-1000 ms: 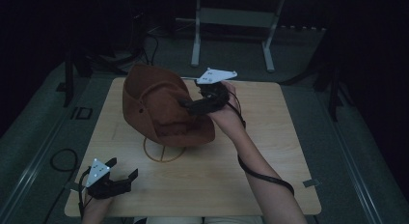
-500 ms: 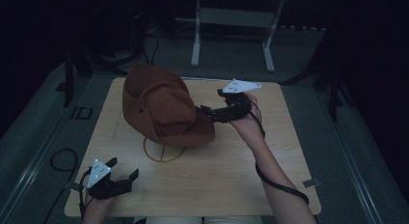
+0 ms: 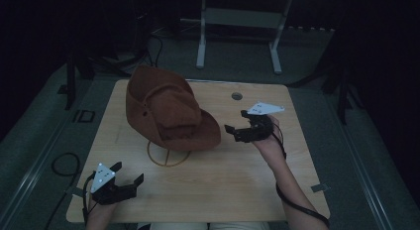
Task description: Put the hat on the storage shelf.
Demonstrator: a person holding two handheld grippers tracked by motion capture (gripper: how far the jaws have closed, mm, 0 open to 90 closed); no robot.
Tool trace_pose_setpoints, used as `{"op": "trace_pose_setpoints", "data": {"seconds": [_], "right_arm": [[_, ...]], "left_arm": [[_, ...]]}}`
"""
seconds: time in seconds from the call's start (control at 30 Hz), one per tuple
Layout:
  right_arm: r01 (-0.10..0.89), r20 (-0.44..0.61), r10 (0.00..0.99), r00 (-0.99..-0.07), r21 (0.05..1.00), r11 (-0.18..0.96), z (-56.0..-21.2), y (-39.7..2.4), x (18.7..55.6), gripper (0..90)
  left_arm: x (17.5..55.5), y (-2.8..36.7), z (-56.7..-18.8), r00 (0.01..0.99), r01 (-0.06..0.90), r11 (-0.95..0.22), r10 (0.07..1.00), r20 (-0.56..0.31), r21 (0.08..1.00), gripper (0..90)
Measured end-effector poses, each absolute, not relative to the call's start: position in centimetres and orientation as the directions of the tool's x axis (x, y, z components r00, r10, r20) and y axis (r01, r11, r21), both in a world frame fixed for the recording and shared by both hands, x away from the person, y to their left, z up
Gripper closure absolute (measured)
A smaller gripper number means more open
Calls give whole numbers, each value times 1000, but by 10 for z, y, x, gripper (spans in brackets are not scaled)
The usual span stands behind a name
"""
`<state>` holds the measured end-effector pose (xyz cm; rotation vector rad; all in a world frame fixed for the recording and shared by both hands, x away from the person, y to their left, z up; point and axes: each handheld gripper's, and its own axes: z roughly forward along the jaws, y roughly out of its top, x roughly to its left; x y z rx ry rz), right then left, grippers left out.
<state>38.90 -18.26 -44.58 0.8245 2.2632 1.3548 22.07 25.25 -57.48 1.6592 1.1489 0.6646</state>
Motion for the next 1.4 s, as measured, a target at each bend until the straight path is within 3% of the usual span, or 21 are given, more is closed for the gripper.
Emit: {"op": "trace_pose_setpoints", "data": {"seconds": [0.83,1.4], "right_arm": [[368,-3,683,-730,841,397,-531,-225,351,136],[367,-28,723,-690,848,383,-558,-265,317,117]], "left_arm": [[221,252,-576,396,385,-81,914,-85,919,70],[222,251,-576,395,389,-87,915,-81,917,70]]}}
